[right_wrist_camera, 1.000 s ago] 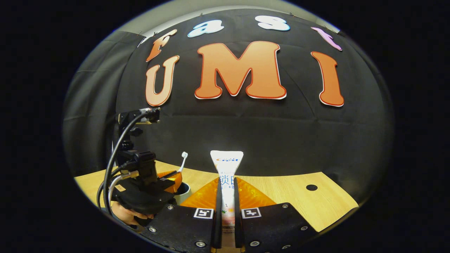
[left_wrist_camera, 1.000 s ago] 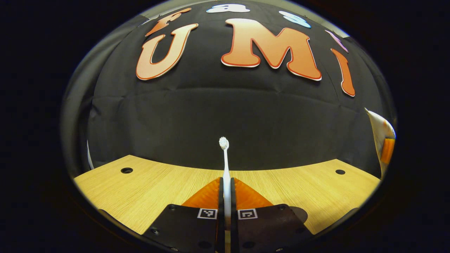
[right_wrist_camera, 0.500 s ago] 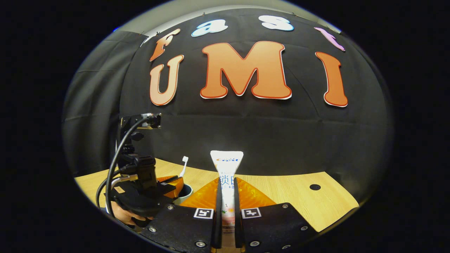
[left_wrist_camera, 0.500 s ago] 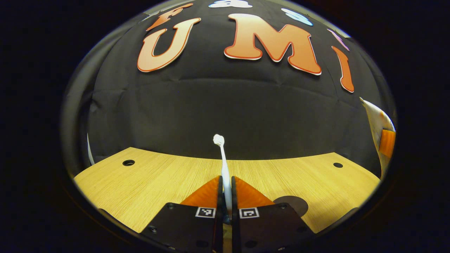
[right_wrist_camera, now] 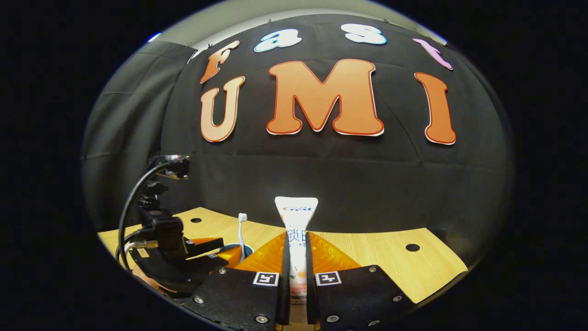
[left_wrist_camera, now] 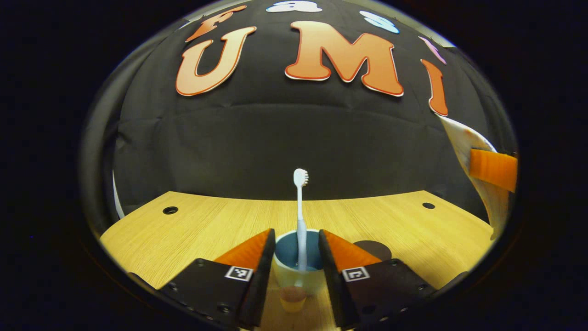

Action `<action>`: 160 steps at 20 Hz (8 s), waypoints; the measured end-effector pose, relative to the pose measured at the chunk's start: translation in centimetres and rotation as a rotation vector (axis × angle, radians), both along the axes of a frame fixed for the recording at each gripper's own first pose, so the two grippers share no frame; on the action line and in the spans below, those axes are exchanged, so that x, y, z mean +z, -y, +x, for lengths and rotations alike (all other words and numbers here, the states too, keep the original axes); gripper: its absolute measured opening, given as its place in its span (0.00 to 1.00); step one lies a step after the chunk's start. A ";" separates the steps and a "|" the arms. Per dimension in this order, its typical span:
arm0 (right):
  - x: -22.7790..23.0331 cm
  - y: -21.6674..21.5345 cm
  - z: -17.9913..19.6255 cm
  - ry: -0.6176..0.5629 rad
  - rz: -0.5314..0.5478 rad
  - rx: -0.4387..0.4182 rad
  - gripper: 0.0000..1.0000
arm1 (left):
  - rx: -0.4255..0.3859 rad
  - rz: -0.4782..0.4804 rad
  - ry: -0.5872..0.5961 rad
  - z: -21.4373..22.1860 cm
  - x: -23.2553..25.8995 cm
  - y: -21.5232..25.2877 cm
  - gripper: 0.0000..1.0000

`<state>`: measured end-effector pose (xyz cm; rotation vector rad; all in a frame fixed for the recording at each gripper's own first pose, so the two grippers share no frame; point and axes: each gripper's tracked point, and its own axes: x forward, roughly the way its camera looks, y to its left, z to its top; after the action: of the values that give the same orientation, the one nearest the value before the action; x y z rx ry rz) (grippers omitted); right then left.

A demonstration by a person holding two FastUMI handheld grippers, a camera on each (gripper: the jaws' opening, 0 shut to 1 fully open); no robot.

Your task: Put the toothbrush and toothpaste on the desktop into the cup, then pick up the cup and place it on the coaster on the desktop.

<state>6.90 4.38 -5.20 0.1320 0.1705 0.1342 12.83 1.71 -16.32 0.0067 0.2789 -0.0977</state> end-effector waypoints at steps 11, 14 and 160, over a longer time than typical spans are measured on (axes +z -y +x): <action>1.7 -2.9 0.9 0.072 0.120 0.072 0.14 | 0.007 0.040 0.005 -5.7 3.1 -2.8 0.96; 2.3 -4.0 1.4 0.107 0.142 0.092 0.14 | 0.019 0.039 0.034 -7.2 4.5 -4.1 0.96; 3.6 15.0 -10.7 0.134 -0.046 -0.080 0.96 | -0.124 0.089 -0.821 -2.6 0.3 1.8 0.28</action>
<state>-3.85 -10.65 -1.59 0.0840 0.0340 0.0588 10.27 -0.12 -16.05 0.0734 1.1036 -0.2098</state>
